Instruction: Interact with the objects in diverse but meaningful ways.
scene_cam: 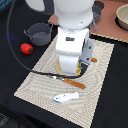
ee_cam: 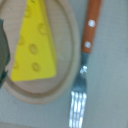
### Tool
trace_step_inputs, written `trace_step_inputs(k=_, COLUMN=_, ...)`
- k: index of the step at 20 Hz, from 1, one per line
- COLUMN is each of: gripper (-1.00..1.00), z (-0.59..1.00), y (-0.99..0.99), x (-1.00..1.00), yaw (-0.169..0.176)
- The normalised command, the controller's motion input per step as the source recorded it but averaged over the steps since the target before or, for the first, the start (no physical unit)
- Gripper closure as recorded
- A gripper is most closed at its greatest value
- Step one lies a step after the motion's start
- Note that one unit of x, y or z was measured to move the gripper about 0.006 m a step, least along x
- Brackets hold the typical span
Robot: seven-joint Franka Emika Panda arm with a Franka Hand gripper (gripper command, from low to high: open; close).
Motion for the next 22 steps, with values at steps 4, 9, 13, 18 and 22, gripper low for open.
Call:
trace_step_inputs(k=4, gripper=-1.00, z=0.27, y=-0.68, x=0.23, yaw=0.078)
trace_step_inputs(k=9, gripper=-1.00, z=0.06, y=-0.68, x=0.29, yaw=0.094)
trace_step_inputs(k=13, gripper=-1.00, z=0.00, y=-0.67, x=0.43, yaw=0.068)
trace_step_inputs(k=18, gripper=-1.00, z=0.22, y=-0.56, x=0.87, yaw=0.000)
trace_step_inputs(k=22, gripper=-1.00, z=-0.01, y=-0.26, x=0.92, yaw=0.001)
